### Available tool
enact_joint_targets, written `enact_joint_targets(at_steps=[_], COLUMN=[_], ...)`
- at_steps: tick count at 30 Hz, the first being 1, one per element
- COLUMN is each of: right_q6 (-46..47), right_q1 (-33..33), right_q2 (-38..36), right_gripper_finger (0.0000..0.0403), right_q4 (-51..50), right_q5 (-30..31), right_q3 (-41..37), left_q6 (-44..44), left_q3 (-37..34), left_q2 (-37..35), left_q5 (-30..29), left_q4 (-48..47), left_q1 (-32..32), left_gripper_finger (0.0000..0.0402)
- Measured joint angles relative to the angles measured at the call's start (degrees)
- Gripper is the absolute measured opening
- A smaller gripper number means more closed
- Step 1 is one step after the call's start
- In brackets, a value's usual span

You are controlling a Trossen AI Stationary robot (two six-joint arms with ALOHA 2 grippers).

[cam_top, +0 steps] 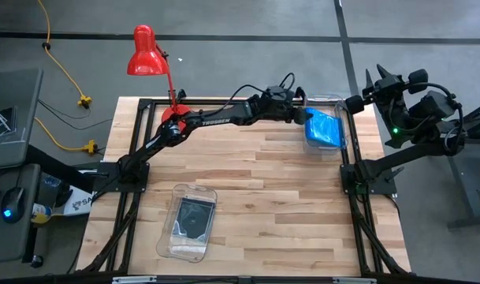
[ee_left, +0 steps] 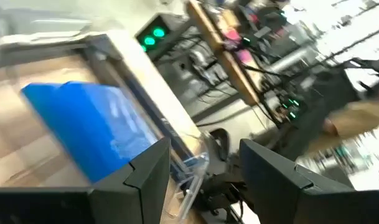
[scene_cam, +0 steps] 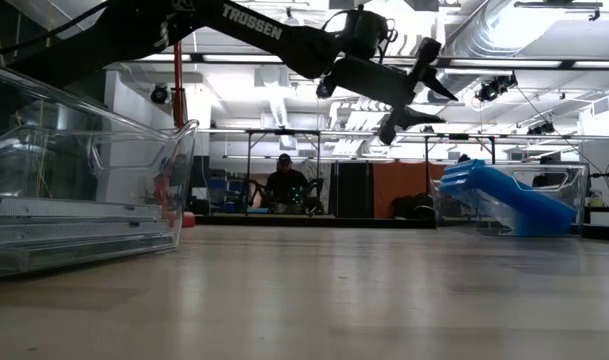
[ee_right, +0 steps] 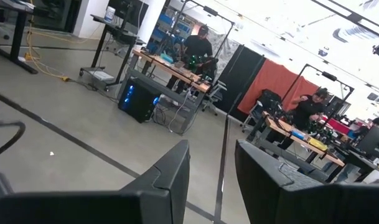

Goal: Pick & place jewel cases by type
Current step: Return to Home Position

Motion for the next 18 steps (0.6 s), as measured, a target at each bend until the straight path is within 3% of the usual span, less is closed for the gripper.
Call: enact_joint_targets(at_steps=[8,18], right_q6=[0.0,1.53], right_q1=[-0.02,-0.01], right_q2=[-0.09,-0.09], right_gripper_finger=[0.011,0.011], right_q4=[0.06,0.06], right_q5=[0.0,0.0], right_q3=[0.0,0.0], left_q6=[5.37,5.9], left_q3=[-0.02,-0.02], left_q2=[0.0,-0.51], left_q5=[6.63,15.8], left_q4=[7.55,20.11], left_q1=[1.36,0.68], left_gripper_finger=[0.0189,0.0188])
